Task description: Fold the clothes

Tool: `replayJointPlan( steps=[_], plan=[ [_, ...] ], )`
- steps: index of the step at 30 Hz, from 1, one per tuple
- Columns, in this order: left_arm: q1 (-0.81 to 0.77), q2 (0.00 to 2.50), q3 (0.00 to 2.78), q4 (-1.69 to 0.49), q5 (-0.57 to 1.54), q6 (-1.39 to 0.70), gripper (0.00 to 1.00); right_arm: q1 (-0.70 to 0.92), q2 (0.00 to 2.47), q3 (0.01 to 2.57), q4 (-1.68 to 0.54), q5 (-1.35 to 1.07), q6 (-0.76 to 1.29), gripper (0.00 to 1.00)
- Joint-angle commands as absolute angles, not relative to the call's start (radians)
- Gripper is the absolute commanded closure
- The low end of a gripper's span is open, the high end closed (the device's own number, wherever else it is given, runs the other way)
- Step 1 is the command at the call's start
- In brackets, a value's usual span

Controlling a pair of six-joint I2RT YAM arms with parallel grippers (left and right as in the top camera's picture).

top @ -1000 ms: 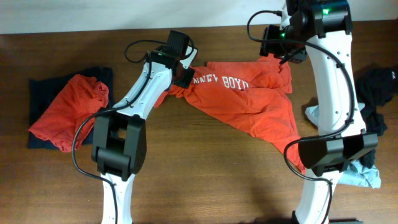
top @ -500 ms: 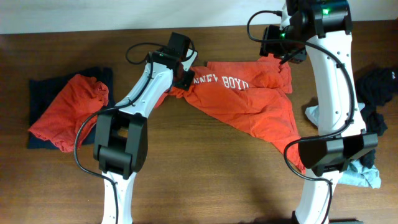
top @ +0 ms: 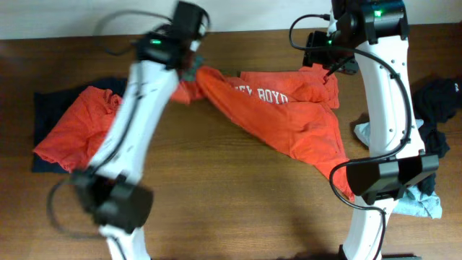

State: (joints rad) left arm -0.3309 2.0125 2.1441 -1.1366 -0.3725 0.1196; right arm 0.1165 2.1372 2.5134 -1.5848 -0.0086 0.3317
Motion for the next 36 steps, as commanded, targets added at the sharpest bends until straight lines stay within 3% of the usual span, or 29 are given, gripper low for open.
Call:
replayJointPlan(
  steps=[1, 7, 15, 21, 30, 36],
  plan=[
    [-0.274, 1.848, 2.181, -1.148, -0.443, 0.128, 1.00, 0.094, 2.102, 2.447, -1.586, 0.020, 0.326, 0.30],
    [-0.223, 1.724, 2.181, -1.146, -0.442, 0.130, 1.00, 0.064, 2.103, 2.257, -1.531, 0.003, 0.325, 0.31],
    [-0.217, 1.707, 2.181, -1.153, -0.443, 0.152, 1.00, 0.060, 2.103, 2.002, -1.388, -0.289, 0.081, 0.31],
    [-0.217, 1.707, 2.181, -1.154, -0.443, 0.152, 1.00, 0.080, 2.103, 1.928, -1.372, -0.337, -0.044, 0.31],
    [-0.217, 1.707, 2.181, -1.154, -0.443, 0.152, 1.00, 0.221, 2.103, 1.892, -1.378, -0.411, -0.236, 0.31],
    [-0.217, 1.707, 2.181, -1.157, -0.453, 0.152, 1.00, 0.342, 2.103, 1.810, -1.206, -0.412, -0.246, 0.31]
  ],
)
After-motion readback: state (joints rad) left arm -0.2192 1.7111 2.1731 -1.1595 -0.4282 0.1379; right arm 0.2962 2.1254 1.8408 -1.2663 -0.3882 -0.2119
